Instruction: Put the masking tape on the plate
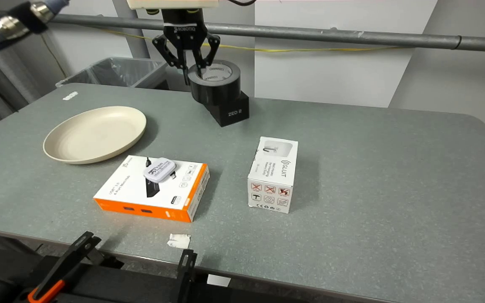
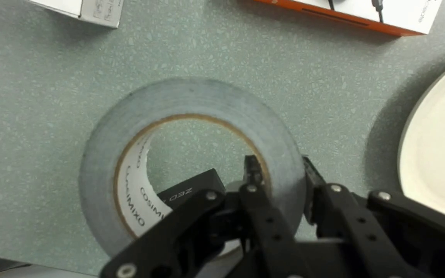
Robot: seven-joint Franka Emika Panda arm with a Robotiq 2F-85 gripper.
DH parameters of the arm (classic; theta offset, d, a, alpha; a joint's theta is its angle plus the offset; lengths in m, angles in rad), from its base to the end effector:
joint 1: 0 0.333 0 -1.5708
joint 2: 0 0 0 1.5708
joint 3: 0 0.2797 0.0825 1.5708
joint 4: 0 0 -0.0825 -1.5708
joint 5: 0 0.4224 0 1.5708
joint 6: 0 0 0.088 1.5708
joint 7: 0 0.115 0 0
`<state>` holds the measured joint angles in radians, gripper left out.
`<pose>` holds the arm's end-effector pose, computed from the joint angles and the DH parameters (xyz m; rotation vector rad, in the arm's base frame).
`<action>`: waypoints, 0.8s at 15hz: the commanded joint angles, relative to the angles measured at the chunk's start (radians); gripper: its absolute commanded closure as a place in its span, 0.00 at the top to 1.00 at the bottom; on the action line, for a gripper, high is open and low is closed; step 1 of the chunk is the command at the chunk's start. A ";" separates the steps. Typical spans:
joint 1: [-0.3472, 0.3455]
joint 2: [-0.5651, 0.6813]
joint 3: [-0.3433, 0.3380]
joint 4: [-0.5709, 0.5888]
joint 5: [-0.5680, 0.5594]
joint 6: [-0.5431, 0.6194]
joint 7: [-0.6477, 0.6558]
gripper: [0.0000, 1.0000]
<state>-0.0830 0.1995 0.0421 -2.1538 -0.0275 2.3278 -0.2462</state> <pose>0.5786 -0.0240 0.2344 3.1141 0.3498 -0.0417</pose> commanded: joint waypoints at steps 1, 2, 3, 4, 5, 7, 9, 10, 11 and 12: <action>0.034 -0.002 -0.007 0.006 -0.026 0.008 0.014 0.06; 0.051 -0.004 0.002 0.007 -0.048 0.016 0.018 0.06; 0.079 -0.009 0.017 0.006 -0.076 0.027 0.029 0.06; 0.110 -0.004 0.031 0.007 -0.117 0.044 0.042 0.06; 0.141 0.004 0.044 0.016 -0.160 0.047 0.060 0.06; 0.208 0.034 0.082 0.041 -0.226 0.056 0.089 0.06; 0.267 0.079 0.118 0.073 -0.272 0.069 0.090 0.06; 0.291 0.102 0.133 0.090 -0.285 0.072 0.085 0.06; 0.312 0.133 0.148 0.111 -0.289 0.080 0.067 0.06; 0.328 0.159 0.160 0.130 -0.291 0.078 0.048 0.06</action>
<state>0.2043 0.2712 0.1819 -2.1030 -0.2741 2.3807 -0.1723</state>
